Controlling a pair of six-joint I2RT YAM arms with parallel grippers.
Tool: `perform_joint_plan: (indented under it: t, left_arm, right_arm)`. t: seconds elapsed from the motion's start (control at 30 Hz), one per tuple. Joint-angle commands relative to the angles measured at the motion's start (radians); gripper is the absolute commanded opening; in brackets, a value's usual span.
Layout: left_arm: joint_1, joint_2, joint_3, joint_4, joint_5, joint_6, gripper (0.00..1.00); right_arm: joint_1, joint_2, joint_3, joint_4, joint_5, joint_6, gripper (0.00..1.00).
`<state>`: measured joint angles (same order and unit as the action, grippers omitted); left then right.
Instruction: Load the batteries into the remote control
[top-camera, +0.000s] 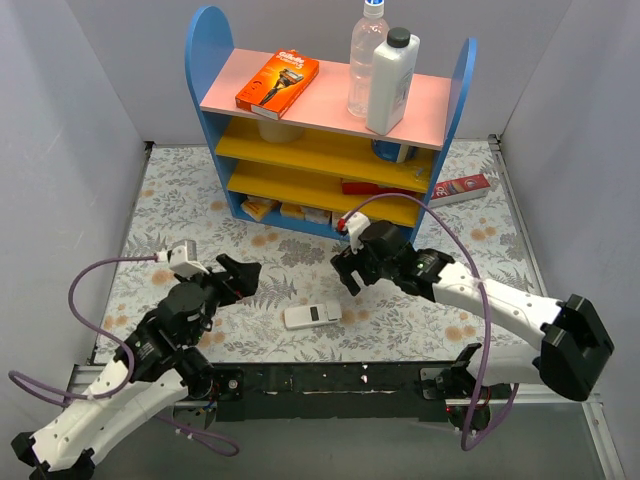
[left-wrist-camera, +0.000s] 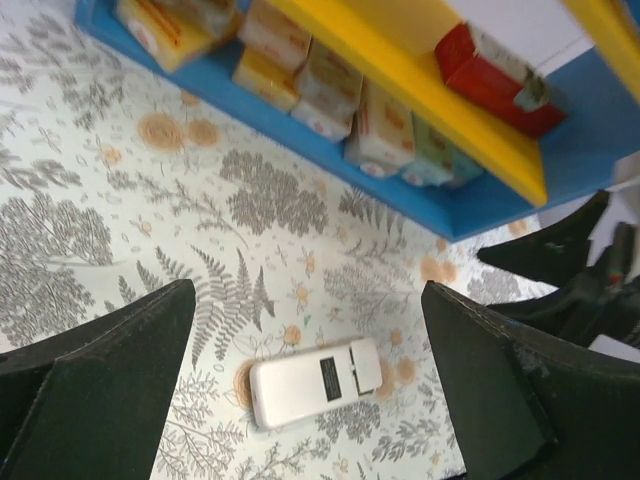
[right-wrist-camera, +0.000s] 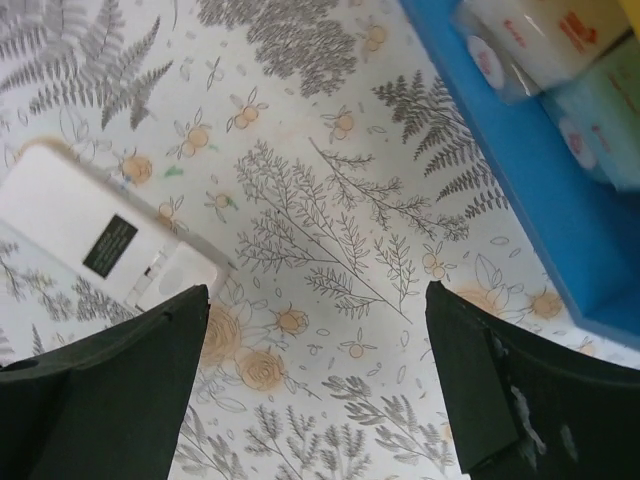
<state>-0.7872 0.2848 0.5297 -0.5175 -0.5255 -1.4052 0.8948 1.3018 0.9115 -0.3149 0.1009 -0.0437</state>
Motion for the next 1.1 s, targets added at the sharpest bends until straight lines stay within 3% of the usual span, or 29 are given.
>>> perform_joint_plan:
  t: [0.0,0.17,0.27,0.4,0.53,0.7,1.07]
  left_arm:
    - [0.006,0.126,0.016,-0.036,0.102,-0.095,0.98]
    - [0.006,0.241,-0.006,-0.03,0.206,-0.141,0.98]
    - [0.006,0.33,-0.022,-0.023,0.261,-0.192,0.98]
    - [0.006,0.453,-0.037,-0.01,0.332,-0.235,0.98]
    - [0.005,0.554,-0.053,0.026,0.386,-0.259,0.94]
    - [0.003,0.625,-0.066,0.062,0.426,-0.258,0.83]
    - [-0.001,0.695,-0.102,0.148,0.505,-0.25,0.71]
  right_arm:
    - [-0.008,-0.13,-0.139,0.259,0.091,0.309,0.96]
    - [-0.011,-0.191,-0.299,0.456,0.04,0.432,0.97]
    - [-0.01,-0.144,-0.27,0.373,0.031,0.525,0.97]
    - [0.016,-0.084,-0.22,0.289,0.041,0.59,0.85]
    - [0.065,-0.02,-0.184,0.22,0.071,0.639,0.8]
    - [0.096,0.034,-0.174,0.206,0.079,0.685,0.74]
    - [0.113,0.093,-0.187,0.243,0.089,0.731,0.63]
